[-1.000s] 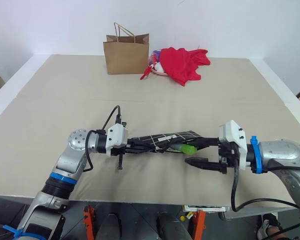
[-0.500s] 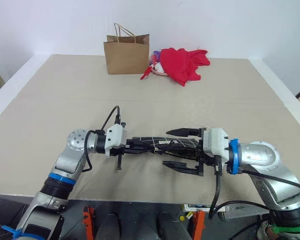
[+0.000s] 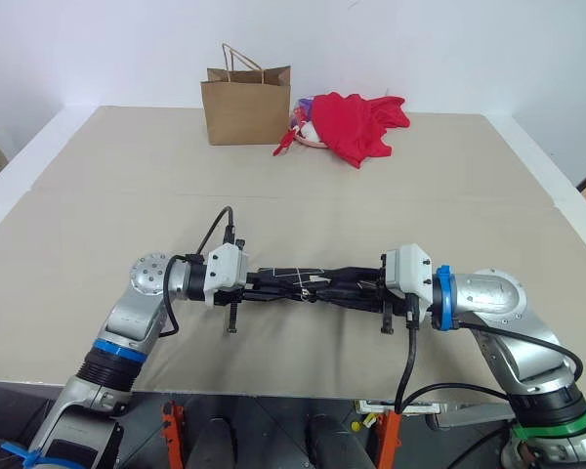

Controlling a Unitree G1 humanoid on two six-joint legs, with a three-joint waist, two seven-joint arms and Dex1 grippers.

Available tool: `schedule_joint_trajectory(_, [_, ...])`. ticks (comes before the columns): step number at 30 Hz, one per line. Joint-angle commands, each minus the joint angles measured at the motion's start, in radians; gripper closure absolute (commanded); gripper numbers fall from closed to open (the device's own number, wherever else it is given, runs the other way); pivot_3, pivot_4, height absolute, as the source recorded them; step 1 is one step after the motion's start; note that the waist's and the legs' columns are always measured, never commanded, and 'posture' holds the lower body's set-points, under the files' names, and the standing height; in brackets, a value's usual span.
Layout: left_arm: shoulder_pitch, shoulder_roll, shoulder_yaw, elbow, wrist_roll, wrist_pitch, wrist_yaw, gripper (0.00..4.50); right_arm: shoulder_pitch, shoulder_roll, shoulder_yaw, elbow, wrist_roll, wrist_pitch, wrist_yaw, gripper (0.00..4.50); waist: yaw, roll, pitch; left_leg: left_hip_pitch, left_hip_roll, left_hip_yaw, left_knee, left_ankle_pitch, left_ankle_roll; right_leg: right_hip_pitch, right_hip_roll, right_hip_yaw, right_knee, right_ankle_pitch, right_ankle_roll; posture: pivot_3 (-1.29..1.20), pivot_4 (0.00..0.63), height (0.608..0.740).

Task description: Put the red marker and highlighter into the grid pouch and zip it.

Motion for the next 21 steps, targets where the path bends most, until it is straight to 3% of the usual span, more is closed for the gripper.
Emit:
schedule_joint_trajectory(1, [0.001, 0.009, 0.010, -0.038, -0.007, 0.001, 0.008, 4.50, -0.003, 0.002, -0.002, -0.014, 0.013, -0.023, 0.013, 4.41, 0.000, 0.000, 0.000, 0.000, 0.000, 0.000, 0.000, 0.000, 0.000, 0.000, 0.000, 0.000, 0.000, 0.000, 0.000, 0.00, 0.150, 0.740])
schedule_joint_trajectory(12, [-0.011, 0.013, 0.008, 0.003, 0.011, -0.032, -0.002, 4.50, 0.038, -0.033, -0.068, -0.110, 0.076, 0.015, 0.002, 4.41, 0.000, 0.000, 0.000, 0.000, 0.000, 0.000, 0.000, 0.000, 0.000, 0.000, 0.000, 0.000, 0.000, 0.000, 0.000, 0.00, 0.150, 0.740])
schedule_joint_trajectory(18, [-0.067, 0.032, 0.019, 0.127, 0.038, -0.128, -0.034, 4.50, 0.209, -0.132, -0.224, -0.155, 0.117, 0.034, 0.019, 4.41, 0.006, 0.000, 0.000, 0.000, 0.000, 0.000, 0.000, 0.000, 0.000, 0.000, 0.000, 0.000, 0.000, 0.000, 0.000, 0.00, 0.150, 0.740])
schedule_joint_trajectory(21, [-0.096, 0.047, 0.030, 0.187, 0.038, -0.156, -0.059, 4.50, 0.362, -0.186, -0.365, -0.084, 0.086, -0.025, 0.072, 4.41, 0.007, 0.000, 0.000, 0.000, 0.000, 0.000, 0.000, 0.000, 0.000, 0.000, 0.000, 0.000, 0.000, 0.000, 0.000, 0.00, 0.150, 0.740])
